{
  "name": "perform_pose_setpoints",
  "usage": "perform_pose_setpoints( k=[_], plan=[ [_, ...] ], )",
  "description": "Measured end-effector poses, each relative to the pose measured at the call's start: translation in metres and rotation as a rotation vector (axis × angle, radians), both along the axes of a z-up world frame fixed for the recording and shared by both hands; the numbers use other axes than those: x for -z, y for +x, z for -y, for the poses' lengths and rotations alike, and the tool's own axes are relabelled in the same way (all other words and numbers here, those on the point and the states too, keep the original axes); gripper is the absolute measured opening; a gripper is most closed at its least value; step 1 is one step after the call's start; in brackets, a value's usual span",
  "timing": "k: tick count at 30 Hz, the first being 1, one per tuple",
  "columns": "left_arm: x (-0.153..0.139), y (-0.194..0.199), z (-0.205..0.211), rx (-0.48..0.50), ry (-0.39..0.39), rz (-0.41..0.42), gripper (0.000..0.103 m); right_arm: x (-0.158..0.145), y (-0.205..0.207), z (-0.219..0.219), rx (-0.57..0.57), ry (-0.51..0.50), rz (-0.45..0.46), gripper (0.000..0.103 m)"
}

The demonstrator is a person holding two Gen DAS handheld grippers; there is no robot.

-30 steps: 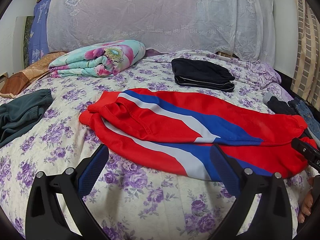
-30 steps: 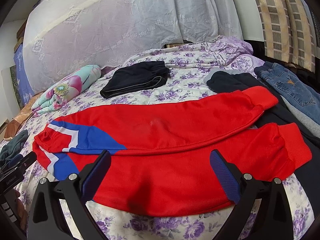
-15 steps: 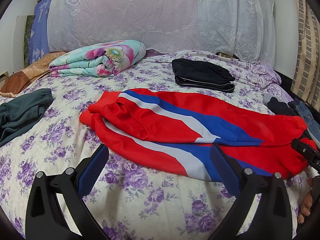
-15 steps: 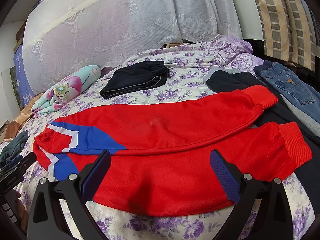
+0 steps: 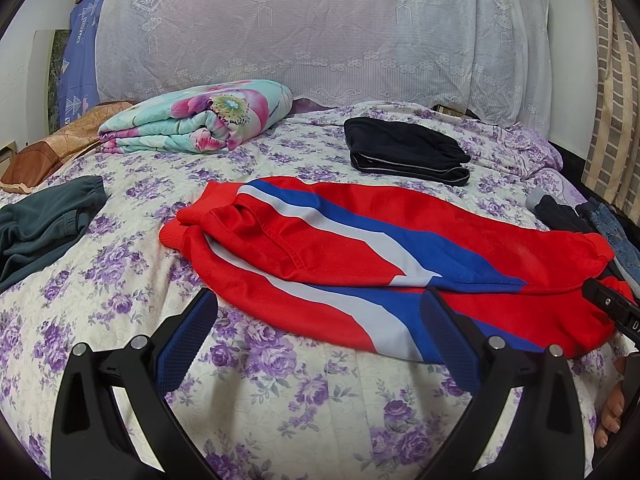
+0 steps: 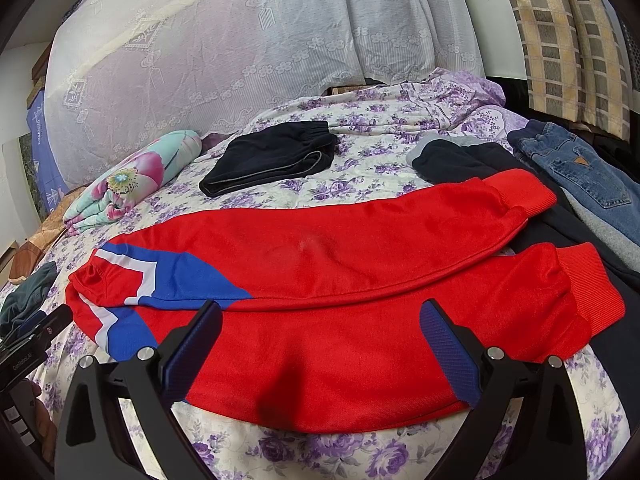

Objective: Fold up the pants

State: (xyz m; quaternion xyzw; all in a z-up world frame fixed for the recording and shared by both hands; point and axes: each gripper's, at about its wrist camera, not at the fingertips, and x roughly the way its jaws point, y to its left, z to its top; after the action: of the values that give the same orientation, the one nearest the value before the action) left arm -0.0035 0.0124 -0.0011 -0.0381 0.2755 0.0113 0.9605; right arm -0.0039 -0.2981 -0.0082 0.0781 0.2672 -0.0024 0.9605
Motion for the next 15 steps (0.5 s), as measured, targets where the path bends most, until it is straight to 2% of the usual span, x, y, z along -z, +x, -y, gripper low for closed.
perform_pose_setpoints(
  k=[15],
  plan=[
    [0.0010, -0.0002, -0.0013, 0.000, -0.005, 0.000, 0.098, 0.0003, 0.0005, 0.0007, 0.001, 0.003, -0.001, 0.100]
  ],
)
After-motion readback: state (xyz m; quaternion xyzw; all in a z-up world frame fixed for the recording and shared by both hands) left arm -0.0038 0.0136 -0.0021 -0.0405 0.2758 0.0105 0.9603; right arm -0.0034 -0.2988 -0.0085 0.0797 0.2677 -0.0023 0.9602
